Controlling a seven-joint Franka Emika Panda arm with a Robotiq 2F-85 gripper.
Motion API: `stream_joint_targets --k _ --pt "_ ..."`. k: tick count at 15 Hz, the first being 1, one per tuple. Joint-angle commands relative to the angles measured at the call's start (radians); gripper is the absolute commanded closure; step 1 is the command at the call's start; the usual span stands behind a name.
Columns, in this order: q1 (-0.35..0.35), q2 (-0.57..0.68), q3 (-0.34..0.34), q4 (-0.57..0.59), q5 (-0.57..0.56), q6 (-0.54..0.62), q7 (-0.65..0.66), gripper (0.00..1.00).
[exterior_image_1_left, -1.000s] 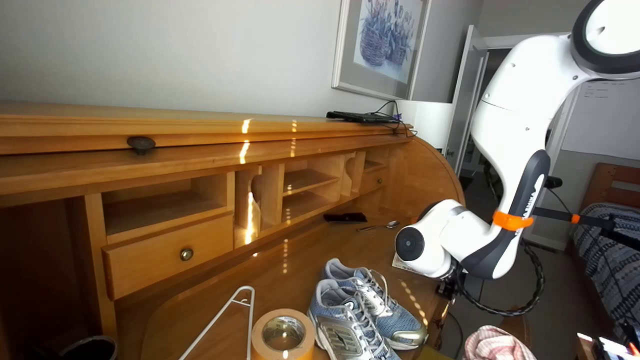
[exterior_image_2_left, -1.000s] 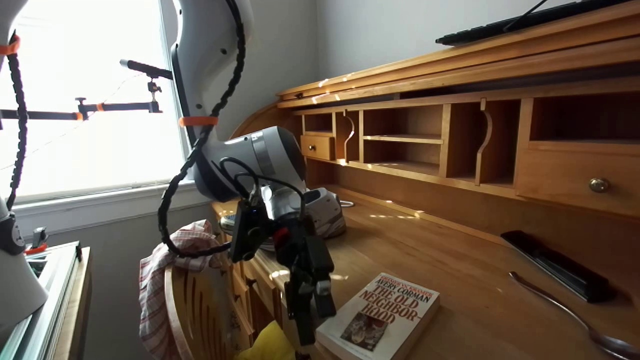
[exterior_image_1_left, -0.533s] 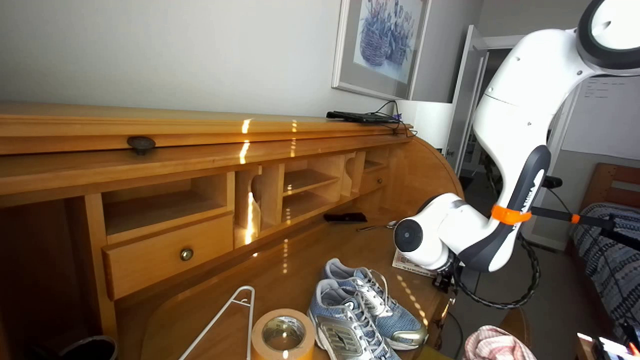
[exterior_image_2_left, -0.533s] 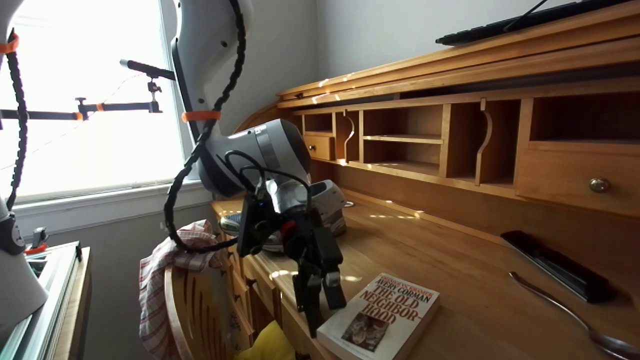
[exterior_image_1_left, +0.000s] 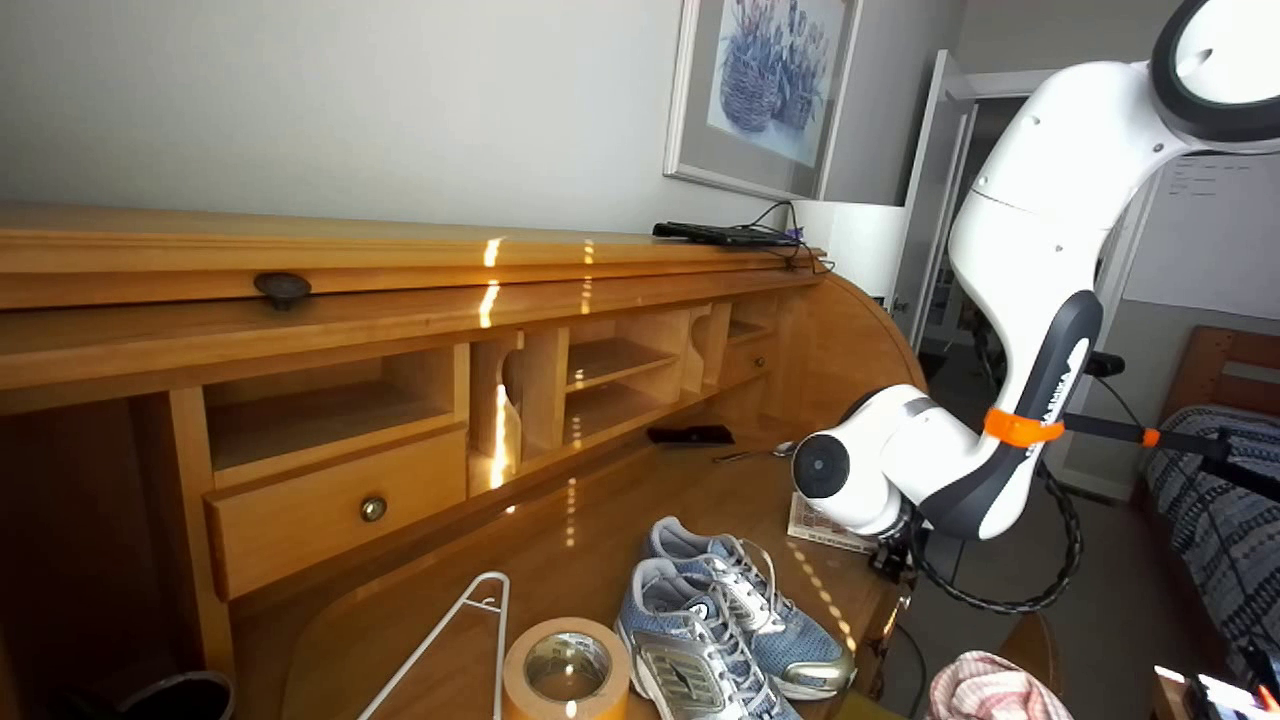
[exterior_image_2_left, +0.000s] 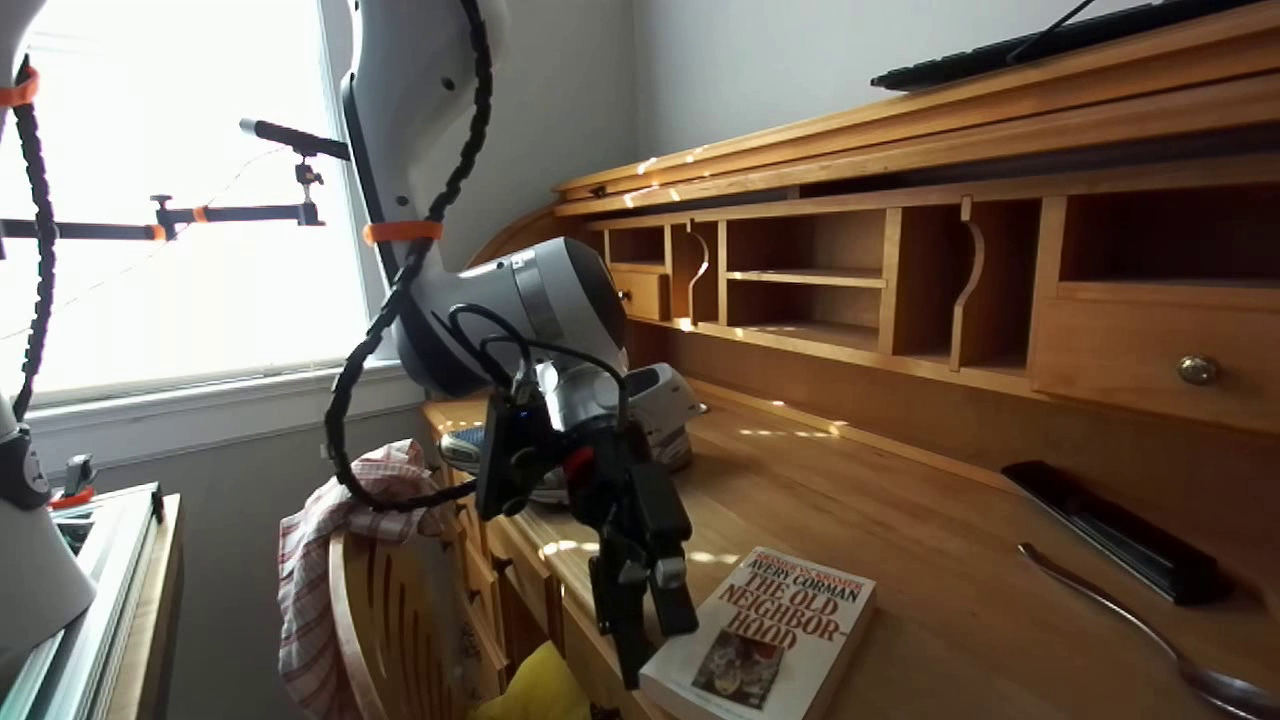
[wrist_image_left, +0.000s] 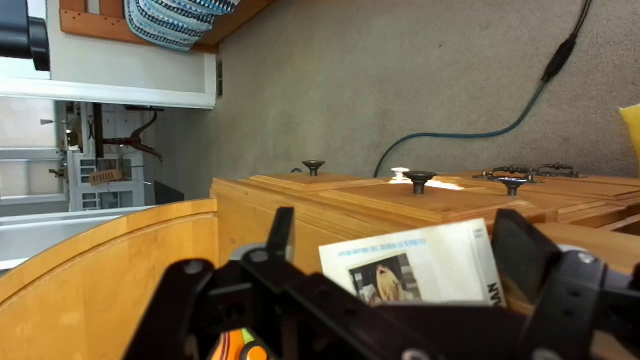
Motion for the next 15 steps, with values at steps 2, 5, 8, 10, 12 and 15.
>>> stream_joint_targets --k 2,5,8,10,12,15 --pt "-0.023 0.027 -0.008 0.024 -0.011 0.049 -0.012 0.00" --pt "-0.040 0.011 0.000 0.014 0.016 0.082 -0.047 0.00" --pt "-0.048 -0.039 0.020 -0.023 0.116 0.115 -0.148 0.34" --pt "-0.039 -0.060 0.026 -0.040 0.186 0.126 -0.206 0.51" --pt "-0.025 -0.088 0.028 -0.054 0.241 0.132 -0.246 0.65" --pt "-0.002 -0.150 0.032 -0.077 0.313 0.138 -0.305 0.46"
